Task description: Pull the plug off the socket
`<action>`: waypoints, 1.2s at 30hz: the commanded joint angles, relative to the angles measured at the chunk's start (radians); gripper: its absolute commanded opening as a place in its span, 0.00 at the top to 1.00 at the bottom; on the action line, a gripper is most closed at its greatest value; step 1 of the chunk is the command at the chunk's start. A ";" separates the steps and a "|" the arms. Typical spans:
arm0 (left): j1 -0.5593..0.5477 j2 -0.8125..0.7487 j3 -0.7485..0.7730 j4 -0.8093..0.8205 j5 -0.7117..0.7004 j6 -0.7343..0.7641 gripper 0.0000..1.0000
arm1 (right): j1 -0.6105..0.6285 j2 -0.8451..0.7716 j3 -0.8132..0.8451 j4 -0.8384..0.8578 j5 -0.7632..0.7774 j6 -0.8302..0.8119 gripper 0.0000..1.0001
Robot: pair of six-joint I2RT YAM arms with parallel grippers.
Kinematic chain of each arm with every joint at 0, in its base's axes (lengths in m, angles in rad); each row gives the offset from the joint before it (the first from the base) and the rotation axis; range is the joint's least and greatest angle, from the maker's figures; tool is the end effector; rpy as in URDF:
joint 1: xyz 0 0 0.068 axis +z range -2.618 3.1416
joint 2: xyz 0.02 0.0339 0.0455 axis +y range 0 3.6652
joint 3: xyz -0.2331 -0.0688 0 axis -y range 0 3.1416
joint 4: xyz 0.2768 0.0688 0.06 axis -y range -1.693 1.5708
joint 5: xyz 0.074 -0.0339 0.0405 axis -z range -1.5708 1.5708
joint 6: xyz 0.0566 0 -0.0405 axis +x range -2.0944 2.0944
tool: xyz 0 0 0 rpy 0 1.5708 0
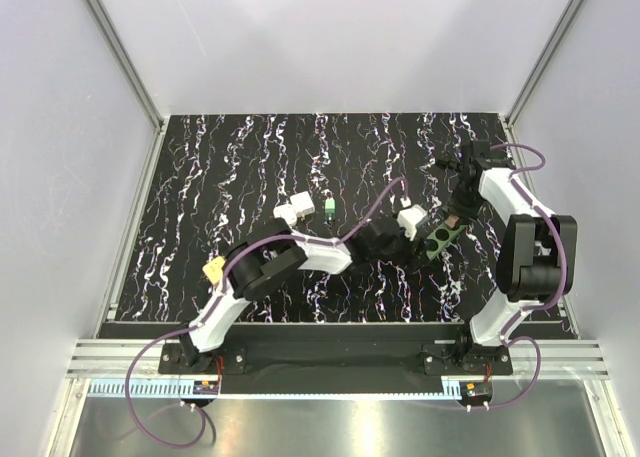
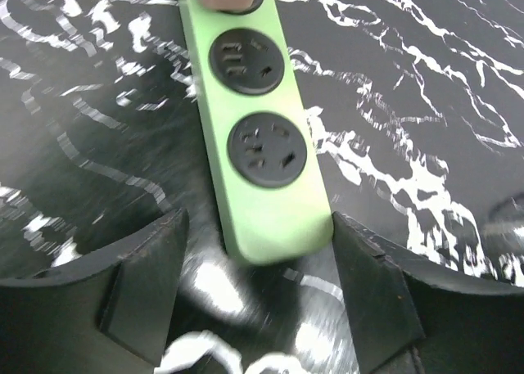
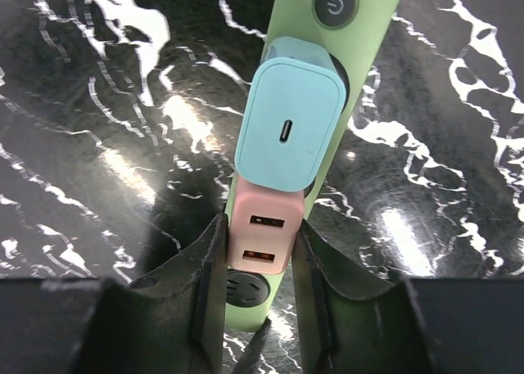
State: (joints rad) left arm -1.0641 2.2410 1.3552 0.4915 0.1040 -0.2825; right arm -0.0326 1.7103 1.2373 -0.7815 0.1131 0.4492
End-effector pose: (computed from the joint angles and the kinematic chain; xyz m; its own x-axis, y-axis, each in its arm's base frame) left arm 0.2407 -0.4459 0.0697 -0.4344 0.2114 -0.8756 0.8279 0.4767 -0.2957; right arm 0.3663 -0.0183 0.1479 -0.8264 0.4586 -0.3268 0.4733 0.8801 0.0385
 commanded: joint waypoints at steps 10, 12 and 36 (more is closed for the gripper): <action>0.041 -0.138 0.005 0.105 0.204 -0.066 0.34 | 0.005 -0.067 -0.029 0.014 0.010 -0.049 1.00; 0.042 -0.113 0.062 0.084 0.221 -0.087 0.54 | 0.005 -0.071 -0.029 0.014 0.010 -0.046 1.00; 0.047 0.249 0.487 -0.309 0.155 -0.185 0.98 | 0.005 -0.112 -0.045 0.028 -0.036 -0.041 1.00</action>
State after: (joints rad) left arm -1.0210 2.4378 1.7679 0.3016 0.2913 -0.4690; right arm -0.0322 1.6638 1.1862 -0.7467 0.1055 0.4187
